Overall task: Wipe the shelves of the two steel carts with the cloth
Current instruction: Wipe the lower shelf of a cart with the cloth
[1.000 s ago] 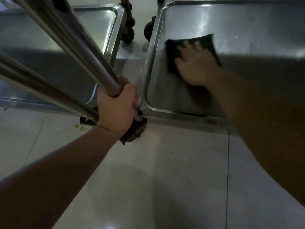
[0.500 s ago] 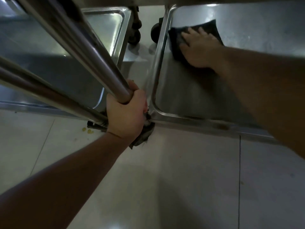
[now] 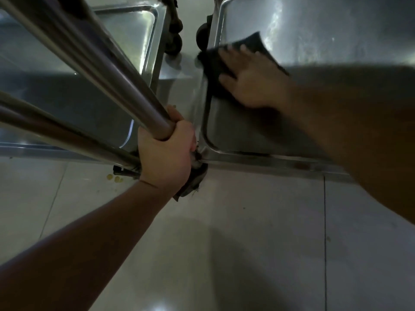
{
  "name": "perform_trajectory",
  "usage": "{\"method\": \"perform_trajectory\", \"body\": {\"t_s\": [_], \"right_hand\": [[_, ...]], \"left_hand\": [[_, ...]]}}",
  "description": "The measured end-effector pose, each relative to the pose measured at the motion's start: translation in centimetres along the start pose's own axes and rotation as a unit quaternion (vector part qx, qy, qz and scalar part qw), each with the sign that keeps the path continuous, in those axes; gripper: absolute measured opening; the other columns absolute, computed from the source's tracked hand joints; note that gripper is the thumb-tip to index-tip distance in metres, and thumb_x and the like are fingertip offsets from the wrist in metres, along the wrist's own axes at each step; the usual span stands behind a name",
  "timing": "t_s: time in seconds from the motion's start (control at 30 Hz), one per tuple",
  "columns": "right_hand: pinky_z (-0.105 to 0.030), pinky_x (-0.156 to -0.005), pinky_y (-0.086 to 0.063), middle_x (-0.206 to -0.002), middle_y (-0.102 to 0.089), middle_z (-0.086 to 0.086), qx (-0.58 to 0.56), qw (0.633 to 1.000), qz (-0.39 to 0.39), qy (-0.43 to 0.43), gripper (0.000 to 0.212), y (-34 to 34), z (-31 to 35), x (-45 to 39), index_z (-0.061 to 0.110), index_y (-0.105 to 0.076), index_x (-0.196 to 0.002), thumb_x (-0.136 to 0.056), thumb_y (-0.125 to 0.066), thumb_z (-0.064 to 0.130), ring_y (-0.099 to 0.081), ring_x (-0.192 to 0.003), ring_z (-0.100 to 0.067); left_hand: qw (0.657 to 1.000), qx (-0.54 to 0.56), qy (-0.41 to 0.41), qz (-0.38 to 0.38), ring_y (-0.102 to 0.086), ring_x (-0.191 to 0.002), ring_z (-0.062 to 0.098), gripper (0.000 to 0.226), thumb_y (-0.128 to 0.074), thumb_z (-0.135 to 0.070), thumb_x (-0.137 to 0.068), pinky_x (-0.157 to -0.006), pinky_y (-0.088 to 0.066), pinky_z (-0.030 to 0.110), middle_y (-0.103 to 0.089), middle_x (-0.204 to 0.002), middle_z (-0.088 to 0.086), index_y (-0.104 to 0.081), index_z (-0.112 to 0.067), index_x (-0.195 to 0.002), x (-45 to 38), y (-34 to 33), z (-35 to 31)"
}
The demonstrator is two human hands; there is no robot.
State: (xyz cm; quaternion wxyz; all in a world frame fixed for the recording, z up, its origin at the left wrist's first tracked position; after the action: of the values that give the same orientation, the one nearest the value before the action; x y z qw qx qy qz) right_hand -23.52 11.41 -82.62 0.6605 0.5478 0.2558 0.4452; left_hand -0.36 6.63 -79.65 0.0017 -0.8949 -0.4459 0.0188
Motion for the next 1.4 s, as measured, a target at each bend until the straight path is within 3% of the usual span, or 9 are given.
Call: {"method": "perform_trajectory", "body": {"t_s": [0.13, 0.43, 0.67, 0.87, 1.0, 1.1, 1.17, 1.27, 1.4], "right_hand": [[-0.053, -0.127, 0.005, -0.175, 0.004, -0.003, -0.036, 0.994, 0.007, -0.099, 0.064, 0.1, 1.8, -5.3, 0.040, -0.006, -0.166, -0.106, -0.024, 0.053, 0.008, -0.160, -0.031], [-0.044, -0.129, -0.003, -0.175, -0.007, 0.007, -0.028, 0.996, 0.027, 0.085, 0.075, -3.9, 6.3, 6.9, 0.031, -0.006, -0.167, -0.099, -0.019, 0.061, -0.002, -0.161, -0.018], [-0.036, -0.127, 0.003, -0.173, -0.008, 0.011, 0.025, 0.989, 0.049, 0.135, 0.073, -5.0, 5.2, 12.6, 0.032, -0.011, -0.166, -0.102, -0.025, 0.064, 0.001, -0.160, -0.012], [-0.035, -0.127, 0.003, -0.173, -0.007, 0.015, 0.032, 0.989, 0.043, 0.140, 0.067, -4.0, 0.3, 16.9, 0.035, -0.014, -0.165, -0.106, -0.036, 0.058, 0.001, -0.160, -0.010], [-0.034, -0.126, 0.005, -0.172, -0.004, 0.018, 0.024, 0.991, 0.059, 0.119, 0.065, -3.2, -3.2, 19.5, 0.040, -0.011, -0.164, -0.107, -0.037, 0.057, 0.006, -0.158, -0.004], [-0.032, -0.124, 0.008, -0.172, -0.001, 0.021, 0.028, 0.992, 0.060, 0.111, 0.066, -2.8, -5.6, 21.3, 0.041, -0.008, -0.163, -0.107, -0.037, 0.057, 0.011, -0.156, -0.001], [-0.032, -0.124, 0.009, -0.171, 0.001, 0.022, 0.030, 0.992, 0.065, 0.105, 0.067, -2.7, -7.4, 22.4, 0.041, -0.007, -0.164, -0.106, -0.037, 0.058, 0.014, -0.154, 0.000], [-0.033, -0.126, 0.007, -0.169, 0.006, 0.024, 0.039, 0.991, 0.075, 0.102, 0.068, -2.3, -10.2, 24.1, 0.041, -0.004, -0.164, -0.106, -0.034, 0.060, 0.017, -0.152, 0.001], [-0.030, -0.123, 0.011, -0.164, 0.013, 0.025, 0.061, 0.992, 0.076, 0.086, 0.069, -1.8, -14.2, 26.8, 0.043, 0.000, -0.163, -0.104, -0.029, 0.063, 0.022, -0.150, 0.001]], "left_hand": [[1.000, -0.006, -0.001, -0.008, -0.048, -0.046, 0.010, 0.032, -0.052, 0.009, -0.088, -0.048, -0.043, 0.024, -0.049, -0.051, -0.008, -0.048, -0.015, -0.067, 0.1, -0.1, -0.2], [1.000, 0.004, -0.003, -0.018, -0.046, -0.046, 0.017, 0.019, -0.056, 0.001, -0.079, -0.051, -0.043, 0.028, -0.048, -0.050, 0.000, -0.048, -0.012, -0.067, -0.2, -0.1, -0.4], [0.994, -0.097, 0.004, -0.043, -0.062, -0.057, 0.018, 0.025, -0.063, -0.019, -0.080, -0.063, -0.056, 0.033, -0.061, -0.056, -0.002, -0.064, -0.032, -0.058, -0.1, 0.6, -0.4], [0.968, -0.243, -0.006, -0.065, -0.064, -0.066, -0.005, 0.017, -0.070, -0.047, -0.085, -0.059, -0.048, 0.009, -0.066, -0.074, -0.016, -0.054, -0.041, -0.089, 1.6, 1.8, 0.5], [0.928, -0.358, 0.068, -0.071, -0.060, -0.089, 0.008, 0.038, -0.076, -0.049, -0.081, -0.073, -0.048, 0.025, -0.058, -0.103, -0.006, -0.052, -0.033, -0.106, 5.4, 2.8, 3.2], [0.909, -0.396, 0.133, -0.013, -0.053, -0.065, 0.007, 0.034, -0.078, -0.039, -0.085, -0.045, -0.043, 0.018, -0.053, -0.088, 0.000, -0.047, -0.028, -0.093, 8.8, 2.0, 5.3], [0.895, -0.422, 0.146, 0.024, -0.052, -0.062, 0.014, 0.033, -0.077, -0.039, -0.083, -0.043, -0.042, 0.023, -0.055, -0.083, 0.003, -0.047, -0.025, -0.091, 10.1, 0.6, 5.6], [0.876, -0.462, 0.076, 0.119, -0.053, -0.073, 0.018, 0.032, -0.067, -0.046, -0.075, -0.065, -0.048, 0.037, -0.056, -0.086, -0.001, -0.051, -0.028, -0.095, 10.3, -2.7, 4.2], [0.810, -0.512, -0.101, 0.267, -0.056, -0.102, 0.021, 0.046, -0.059, -0.043, -0.079, -0.092, -0.051, 0.047, -0.055, -0.111, -0.006, -0.055, -0.022, -0.120, 10.8, -7.3, 2.0]]}}
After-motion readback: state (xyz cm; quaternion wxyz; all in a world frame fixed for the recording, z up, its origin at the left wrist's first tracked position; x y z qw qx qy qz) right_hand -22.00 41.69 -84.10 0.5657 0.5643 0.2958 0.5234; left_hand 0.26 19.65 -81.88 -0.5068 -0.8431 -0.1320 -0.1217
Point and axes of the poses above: each hand's wrist, its own x-axis away from the middle knuckle, its own y-axis out of the back of the hand, z = x × y, the point moved 2 cm from there along -x, towards the middle knuckle
